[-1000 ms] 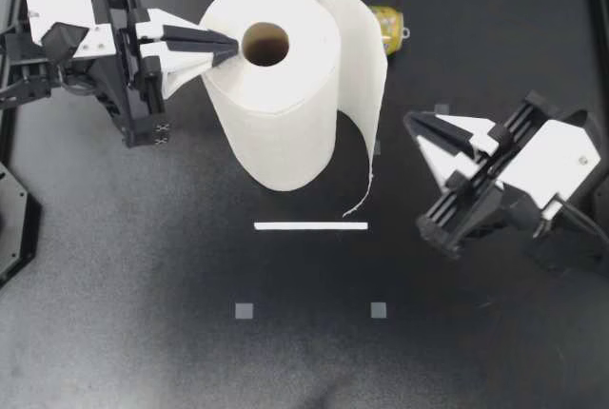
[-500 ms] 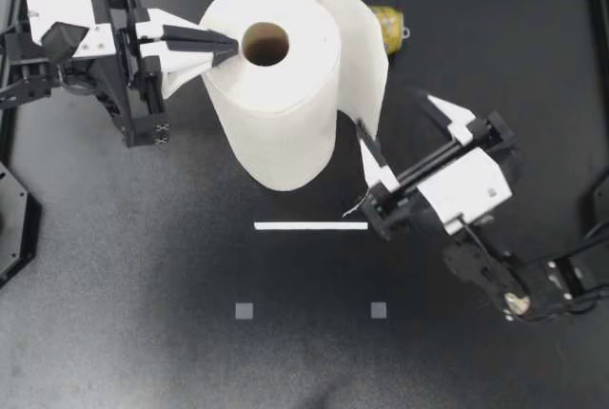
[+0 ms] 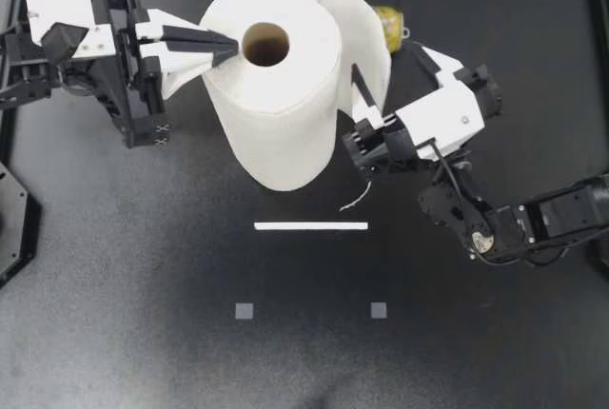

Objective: Pick up a piece of paper towel and place it on the spilled liquid.

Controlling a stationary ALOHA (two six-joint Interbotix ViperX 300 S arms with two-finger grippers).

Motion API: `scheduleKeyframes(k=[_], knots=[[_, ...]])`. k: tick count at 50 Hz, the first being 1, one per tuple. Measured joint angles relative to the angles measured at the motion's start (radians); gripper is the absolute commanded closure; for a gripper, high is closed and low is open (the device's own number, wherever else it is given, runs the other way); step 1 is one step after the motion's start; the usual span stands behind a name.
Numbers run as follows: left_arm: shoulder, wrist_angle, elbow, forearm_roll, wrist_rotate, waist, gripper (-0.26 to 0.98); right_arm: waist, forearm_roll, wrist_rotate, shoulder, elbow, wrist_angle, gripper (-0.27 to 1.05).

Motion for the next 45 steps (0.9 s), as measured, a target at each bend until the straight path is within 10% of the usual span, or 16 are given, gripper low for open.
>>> scheduleKeyframes(k=[19, 45], knots=[[0.02, 0.0, -0.009, -0.005, -0.008, 0.0, 0.68, 0.002, 0.002, -0.002, 0.002, -0.006, -0.02, 0.85], [0.023, 0.044, -0.009, -0.014, -0.02, 0.0, 0.68, 0.049, 0.11, 0.021, 0.002, 0.048, -0.032, 0.87]])
